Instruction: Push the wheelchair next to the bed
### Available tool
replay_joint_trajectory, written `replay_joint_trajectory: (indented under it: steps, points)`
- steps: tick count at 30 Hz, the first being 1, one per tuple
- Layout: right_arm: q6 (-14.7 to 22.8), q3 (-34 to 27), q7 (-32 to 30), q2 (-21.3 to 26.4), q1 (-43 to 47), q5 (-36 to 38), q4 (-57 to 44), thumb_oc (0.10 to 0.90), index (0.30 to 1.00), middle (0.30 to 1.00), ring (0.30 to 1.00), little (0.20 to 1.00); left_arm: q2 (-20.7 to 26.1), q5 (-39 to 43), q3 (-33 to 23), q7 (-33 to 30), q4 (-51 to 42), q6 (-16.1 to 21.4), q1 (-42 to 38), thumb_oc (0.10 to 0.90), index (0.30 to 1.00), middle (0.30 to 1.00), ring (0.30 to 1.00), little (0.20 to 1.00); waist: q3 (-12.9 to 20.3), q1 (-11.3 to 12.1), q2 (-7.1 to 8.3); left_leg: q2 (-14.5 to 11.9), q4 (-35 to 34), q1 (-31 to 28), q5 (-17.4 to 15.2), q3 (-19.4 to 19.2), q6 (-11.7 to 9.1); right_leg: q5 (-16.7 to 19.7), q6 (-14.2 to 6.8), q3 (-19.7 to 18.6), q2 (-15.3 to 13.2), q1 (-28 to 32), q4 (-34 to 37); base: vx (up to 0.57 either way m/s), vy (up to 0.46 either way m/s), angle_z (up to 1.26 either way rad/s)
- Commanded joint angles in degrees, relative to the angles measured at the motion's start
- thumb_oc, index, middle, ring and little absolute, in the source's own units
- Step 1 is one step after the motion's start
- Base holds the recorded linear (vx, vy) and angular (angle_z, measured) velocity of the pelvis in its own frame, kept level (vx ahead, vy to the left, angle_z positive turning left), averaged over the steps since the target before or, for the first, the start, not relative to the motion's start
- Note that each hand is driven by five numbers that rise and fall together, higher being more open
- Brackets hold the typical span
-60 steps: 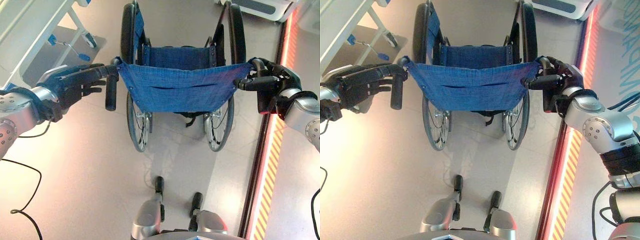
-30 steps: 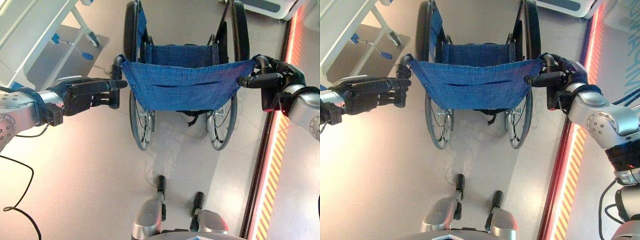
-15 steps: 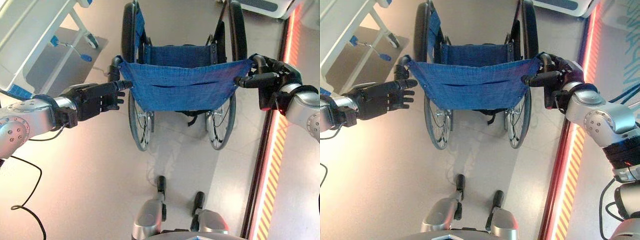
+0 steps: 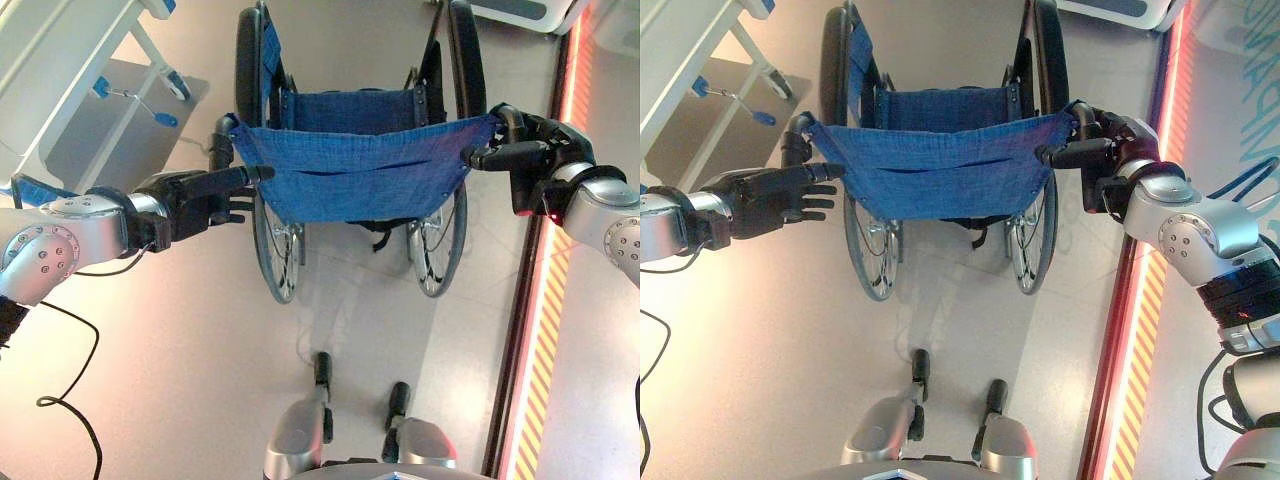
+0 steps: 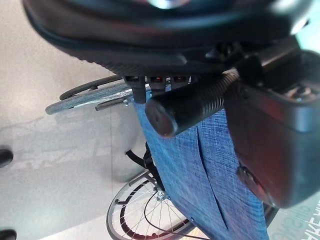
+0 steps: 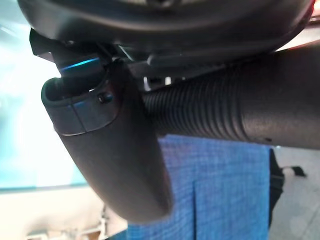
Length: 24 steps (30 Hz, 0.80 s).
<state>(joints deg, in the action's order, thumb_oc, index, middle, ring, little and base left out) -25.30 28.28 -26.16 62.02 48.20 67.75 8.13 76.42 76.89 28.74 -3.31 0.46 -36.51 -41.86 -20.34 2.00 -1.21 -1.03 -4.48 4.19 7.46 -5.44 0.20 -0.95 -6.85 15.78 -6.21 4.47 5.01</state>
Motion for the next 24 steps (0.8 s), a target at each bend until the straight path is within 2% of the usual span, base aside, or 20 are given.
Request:
replay_joint_trajectory:
  steps: [1, 6, 17, 24]
  points:
    - [5.0, 3.2, 2.3, -0.4, 5.4, -1.9, -0.3, 0.400, 0.300, 0.300, 0.300, 0.300, -4.1, 2.9, -3.2, -4.0, 1.3, 9.0, -8.5, 0.400, 0.300, 0.300, 0.300, 0.300, 3.5, -0.3, -0.41, 0.0, 0.8, -2.7, -4.3, -3.4, -2.8, 4.3, -0.7, -1.2, -2.3, -5.8, -3.0, 0.00, 0.000, 0.00]
    - [4.9, 2.5, 2.2, -0.6, 5.3, -2.5, 0.1, 0.400, 0.300, 0.300, 0.300, 0.300, -4.9, 3.3, -5.8, -7.0, 0.9, 10.4, -8.4, 0.400, 0.300, 0.300, 0.300, 0.300, 3.2, -0.2, -0.33, 0.1, 0.9, -2.6, -4.3, -3.4, -2.9, 4.2, -0.5, -1.1, -2.3, -5.9, -3.2, 0.00, 0.000, 0.00]
    - [4.0, 1.7, 2.6, -0.1, 5.9, -1.9, -0.7, 0.400, 0.300, 0.300, 0.300, 0.300, -5.3, 2.6, -8.6, -8.2, -0.4, 12.3, -7.1, 0.400, 0.300, 0.300, 0.300, 0.300, 2.9, 0.0, -0.08, 0.2, 0.9, -2.7, -4.4, -3.3, -2.6, 3.8, -0.3, -1.0, -2.1, -6.1, -4.0, 0.00, -0.008, 0.00]
    - [3.9, 1.7, 1.9, -0.4, 6.2, -1.9, -1.5, 0.400, 0.300, 0.300, 0.300, 0.300, -5.8, 2.7, -8.8, -10.3, -0.4, 12.9, -7.8, 0.400, 0.300, 0.300, 0.300, 0.300, 3.0, 0.0, 0.03, -0.7, 0.7, -2.9, -3.9, -3.3, -2.8, 1.6, 0.9, -0.4, 0.0, -6.3, -6.4, -0.01, -0.090, 0.00]
